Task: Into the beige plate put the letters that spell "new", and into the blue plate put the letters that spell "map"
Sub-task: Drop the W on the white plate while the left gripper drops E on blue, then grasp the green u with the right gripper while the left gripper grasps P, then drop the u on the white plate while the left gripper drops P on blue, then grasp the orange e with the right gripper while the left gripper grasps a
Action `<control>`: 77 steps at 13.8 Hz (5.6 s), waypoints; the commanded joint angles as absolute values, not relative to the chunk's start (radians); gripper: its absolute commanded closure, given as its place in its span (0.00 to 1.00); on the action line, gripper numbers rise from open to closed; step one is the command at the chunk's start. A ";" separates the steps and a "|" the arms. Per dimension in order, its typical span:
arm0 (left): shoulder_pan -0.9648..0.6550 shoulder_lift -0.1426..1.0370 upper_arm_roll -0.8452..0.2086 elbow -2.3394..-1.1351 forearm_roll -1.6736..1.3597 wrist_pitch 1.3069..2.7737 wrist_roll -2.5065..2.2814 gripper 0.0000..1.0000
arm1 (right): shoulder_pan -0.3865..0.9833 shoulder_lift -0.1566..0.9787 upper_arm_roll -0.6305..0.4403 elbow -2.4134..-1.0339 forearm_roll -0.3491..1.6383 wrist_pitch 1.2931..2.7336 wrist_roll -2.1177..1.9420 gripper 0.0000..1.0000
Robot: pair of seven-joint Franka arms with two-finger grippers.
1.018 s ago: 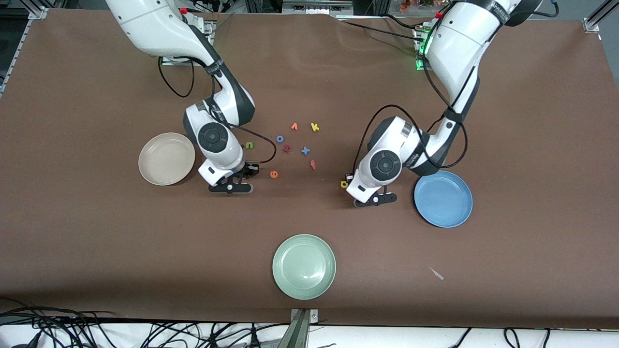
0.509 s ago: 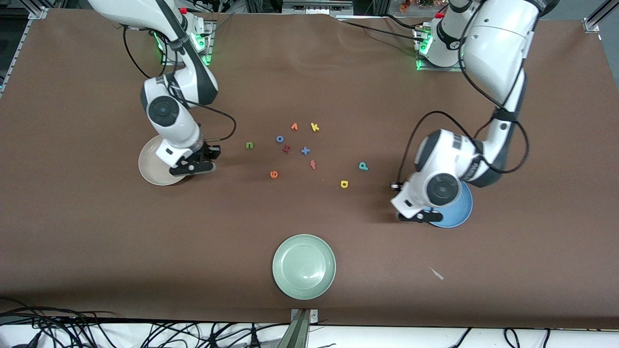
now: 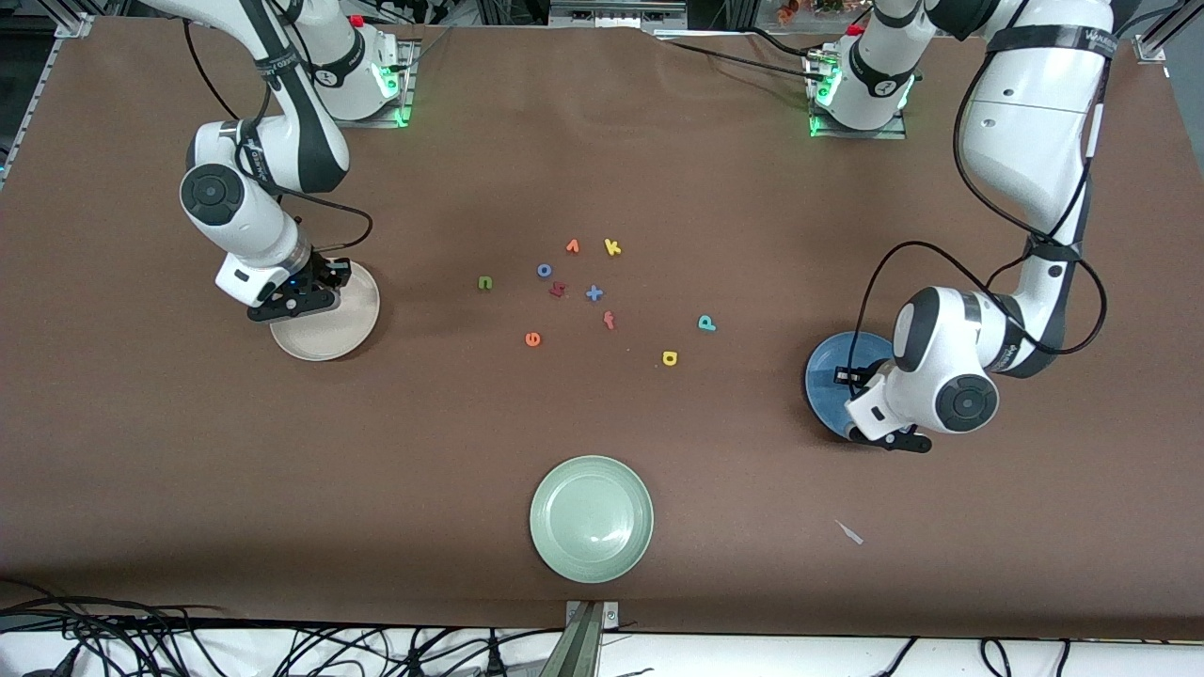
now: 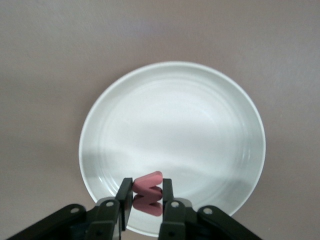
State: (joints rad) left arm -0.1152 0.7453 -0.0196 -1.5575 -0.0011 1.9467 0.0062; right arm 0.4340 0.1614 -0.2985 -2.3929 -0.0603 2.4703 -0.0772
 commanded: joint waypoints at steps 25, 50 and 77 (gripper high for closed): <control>-0.282 0.681 -0.281 -1.746 0.011 2.184 -0.649 0.07 | 0.541 0.428 0.074 -2.238 -0.011 2.642 0.649 0.02; -0.284 0.684 -0.276 -1.695 0.086 2.100 -0.650 0.88 | 0.528 0.281 -0.101 -2.115 -0.009 2.218 0.280 1.00; -0.092 0.661 -0.382 -1.542 0.199 1.856 -0.461 0.00 | 0.626 0.461 -0.190 -1.852 0.169 2.183 0.345 0.00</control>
State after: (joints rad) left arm -0.0364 0.6616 -0.3852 -1.5504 0.2252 1.8472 -0.3720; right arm 0.6259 0.3817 -0.2160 -1.9595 0.1508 2.2058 0.2670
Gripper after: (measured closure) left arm 0.000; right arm 0.000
